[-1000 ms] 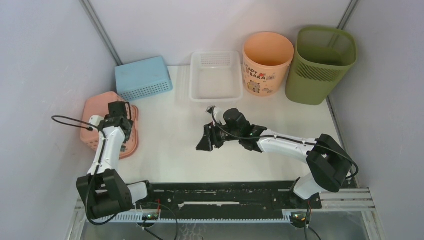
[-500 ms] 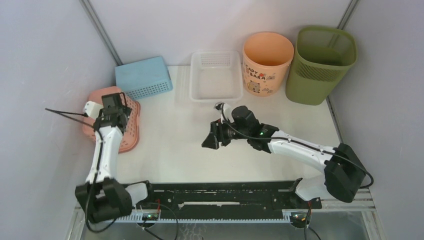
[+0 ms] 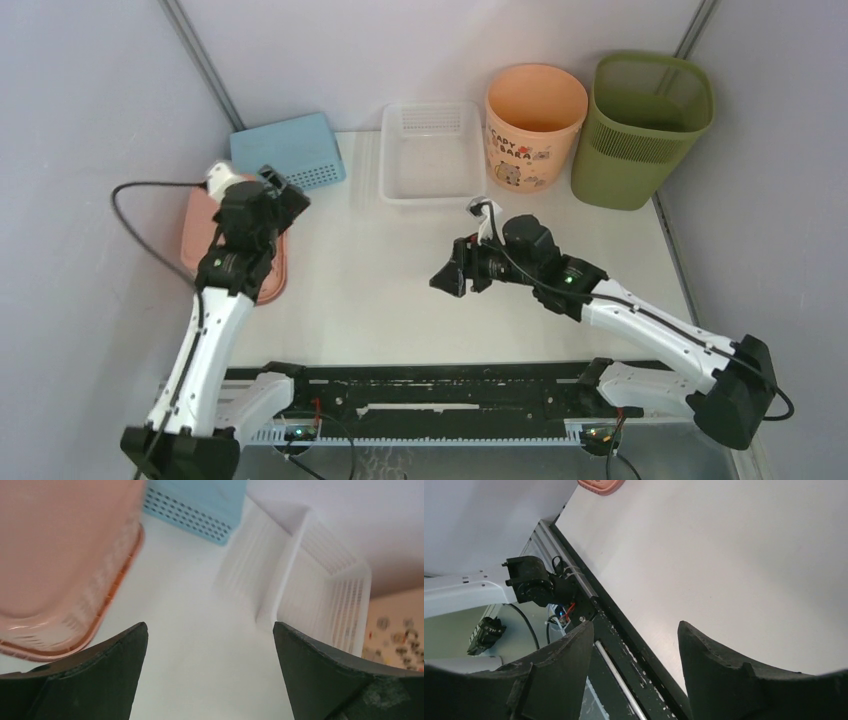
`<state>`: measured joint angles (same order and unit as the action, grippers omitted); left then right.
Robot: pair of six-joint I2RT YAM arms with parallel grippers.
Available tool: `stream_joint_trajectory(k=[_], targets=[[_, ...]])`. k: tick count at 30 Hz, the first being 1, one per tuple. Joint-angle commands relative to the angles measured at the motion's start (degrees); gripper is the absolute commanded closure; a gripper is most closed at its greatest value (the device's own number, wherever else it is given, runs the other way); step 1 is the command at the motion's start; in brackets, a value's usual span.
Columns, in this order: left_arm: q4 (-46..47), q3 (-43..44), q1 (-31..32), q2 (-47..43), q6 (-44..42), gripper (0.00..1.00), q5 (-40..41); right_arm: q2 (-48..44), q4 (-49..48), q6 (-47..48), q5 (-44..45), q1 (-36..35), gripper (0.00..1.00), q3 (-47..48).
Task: Turn the large container upside down
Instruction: Move the container to the center of the board.
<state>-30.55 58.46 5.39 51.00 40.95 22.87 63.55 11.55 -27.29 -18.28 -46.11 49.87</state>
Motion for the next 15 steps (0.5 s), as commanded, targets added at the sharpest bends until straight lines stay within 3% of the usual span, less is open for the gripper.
stream_joint_trajectory(k=[1, 9, 11, 12, 15], targets=[[2.5, 5.6, 7.7, 5.5, -6.8, 0.00, -2.1, -5.3, 2.5, -0.9, 3.3, 0.4, 0.28, -2.4], [6.1, 6.7, 20.7, 10.4, -9.0, 0.00, -4.0, -11.6, 5.5, -2.1, 6.7, 1.0, 0.22, -7.6], [7.1, 4.8, 24.7, 10.7, -9.3, 0.00, -3.7, -12.7, 6.0, -2.7, 7.4, 1.1, 0.16, -9.2], [8.0, 3.5, 26.5, 10.8, -9.2, 0.00, -3.9, -13.3, 5.9, -3.1, 7.6, 1.2, 0.07, -10.2], [9.6, -0.6, 31.1, 10.8, -7.9, 0.00, -4.0, -14.8, 4.6, -4.7, 7.8, 1.2, 0.02, -13.5]])
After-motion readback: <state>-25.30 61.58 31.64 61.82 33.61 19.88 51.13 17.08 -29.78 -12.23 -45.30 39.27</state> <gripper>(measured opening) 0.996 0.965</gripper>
